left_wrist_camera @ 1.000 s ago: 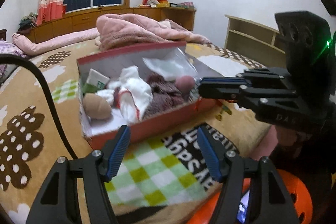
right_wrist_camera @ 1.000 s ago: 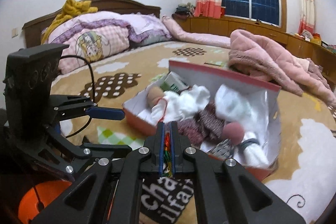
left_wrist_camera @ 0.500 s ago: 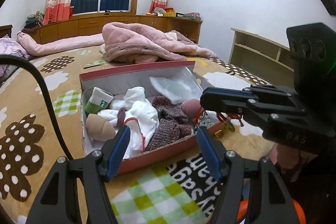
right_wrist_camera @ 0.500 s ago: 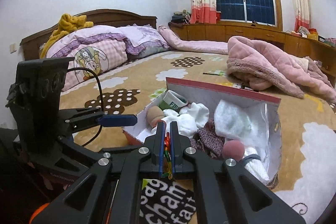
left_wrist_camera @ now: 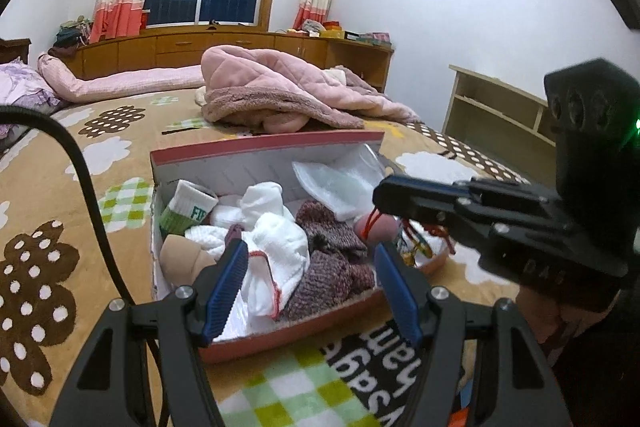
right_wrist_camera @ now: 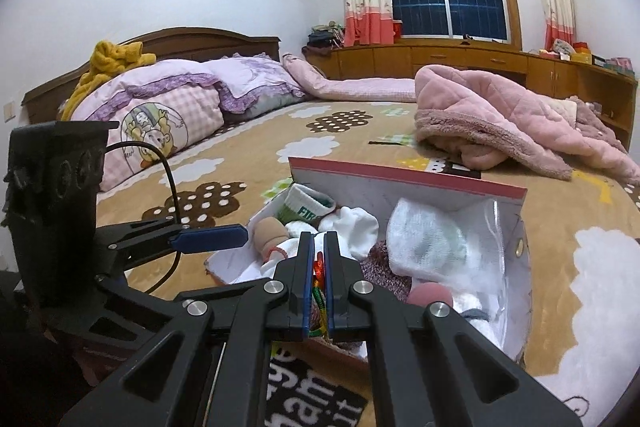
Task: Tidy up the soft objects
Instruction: 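Carry the string bracelet into the shoebox with the right gripper and release it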
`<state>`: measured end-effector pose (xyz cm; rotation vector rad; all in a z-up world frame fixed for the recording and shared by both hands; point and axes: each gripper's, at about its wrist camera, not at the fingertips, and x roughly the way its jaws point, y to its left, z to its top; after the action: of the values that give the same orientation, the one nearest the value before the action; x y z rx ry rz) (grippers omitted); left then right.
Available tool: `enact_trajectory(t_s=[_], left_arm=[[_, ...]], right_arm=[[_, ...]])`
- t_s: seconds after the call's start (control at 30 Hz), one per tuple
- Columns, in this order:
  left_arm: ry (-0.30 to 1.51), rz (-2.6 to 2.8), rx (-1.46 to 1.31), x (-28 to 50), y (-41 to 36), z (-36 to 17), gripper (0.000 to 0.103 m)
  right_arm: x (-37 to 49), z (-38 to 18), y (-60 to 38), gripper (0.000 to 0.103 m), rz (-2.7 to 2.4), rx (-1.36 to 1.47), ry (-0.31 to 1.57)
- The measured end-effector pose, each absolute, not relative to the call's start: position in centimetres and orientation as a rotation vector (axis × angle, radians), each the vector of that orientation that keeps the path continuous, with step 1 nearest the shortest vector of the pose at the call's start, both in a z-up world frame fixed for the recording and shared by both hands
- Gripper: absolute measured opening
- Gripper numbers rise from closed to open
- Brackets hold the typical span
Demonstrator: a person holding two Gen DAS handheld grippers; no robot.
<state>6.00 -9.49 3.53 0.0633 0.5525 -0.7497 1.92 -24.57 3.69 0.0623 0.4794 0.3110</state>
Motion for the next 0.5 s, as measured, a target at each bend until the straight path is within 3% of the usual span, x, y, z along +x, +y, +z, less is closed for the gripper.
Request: enact_trajectory(t_s=[0.5], left_arm=[[0.577,-0.699,0.026,8.8,-10.0,3.0,0.071]], right_arm=[[5.1,2.6,-24.8,0.006,0.258,0.091,0.51]])
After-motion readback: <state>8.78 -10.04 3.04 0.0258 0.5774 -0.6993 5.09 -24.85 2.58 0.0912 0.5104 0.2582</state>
